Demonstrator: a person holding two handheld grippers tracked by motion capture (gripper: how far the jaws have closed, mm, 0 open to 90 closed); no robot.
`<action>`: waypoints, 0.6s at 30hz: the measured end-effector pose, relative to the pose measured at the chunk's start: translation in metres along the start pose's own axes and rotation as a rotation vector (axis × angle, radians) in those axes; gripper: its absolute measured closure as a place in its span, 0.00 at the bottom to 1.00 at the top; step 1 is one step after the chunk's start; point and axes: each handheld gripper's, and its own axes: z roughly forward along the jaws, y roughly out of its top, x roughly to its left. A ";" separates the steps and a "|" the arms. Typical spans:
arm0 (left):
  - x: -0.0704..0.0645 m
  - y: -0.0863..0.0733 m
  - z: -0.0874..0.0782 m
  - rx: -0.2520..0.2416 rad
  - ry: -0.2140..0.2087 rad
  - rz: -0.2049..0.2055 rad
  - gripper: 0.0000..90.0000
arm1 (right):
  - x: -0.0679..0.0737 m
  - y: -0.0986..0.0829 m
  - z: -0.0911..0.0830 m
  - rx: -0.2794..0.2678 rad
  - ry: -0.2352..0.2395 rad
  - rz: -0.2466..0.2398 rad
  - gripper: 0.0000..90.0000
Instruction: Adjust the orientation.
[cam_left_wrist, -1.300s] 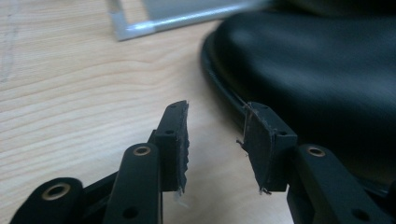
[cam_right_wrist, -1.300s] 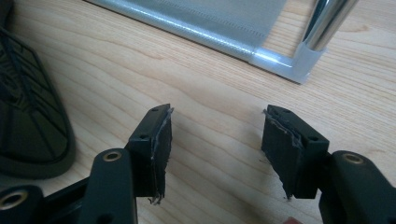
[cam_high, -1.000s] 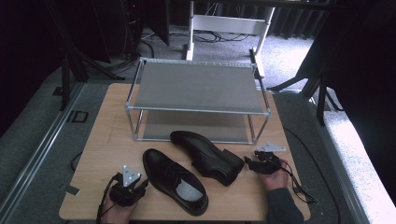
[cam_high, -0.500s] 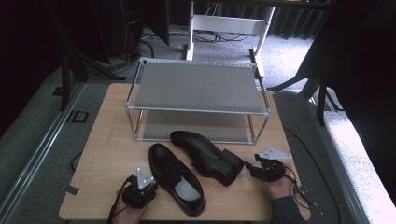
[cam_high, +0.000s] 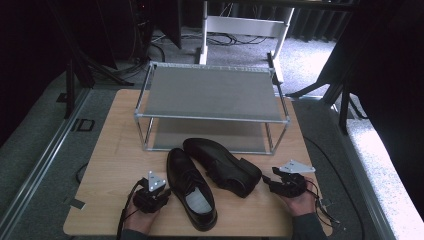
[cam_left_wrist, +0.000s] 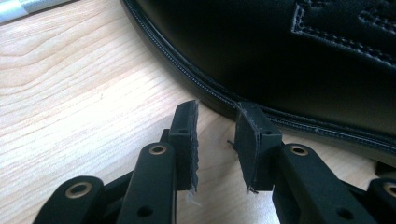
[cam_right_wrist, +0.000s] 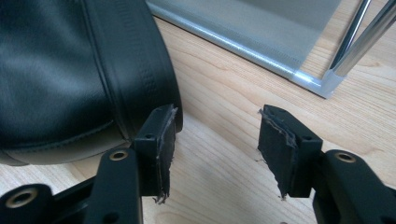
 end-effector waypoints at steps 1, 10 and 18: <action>0.000 0.000 0.000 0.000 0.003 0.001 0.77 | 0.000 0.000 0.000 0.002 -0.001 0.000 0.50; -0.016 0.011 -0.029 -0.105 0.023 -0.027 0.61 | -0.005 -0.002 0.001 -0.007 0.037 0.015 0.49; -0.045 0.030 -0.067 -0.238 -0.054 -0.001 0.49 | -0.004 -0.001 0.001 -0.004 0.029 0.008 0.50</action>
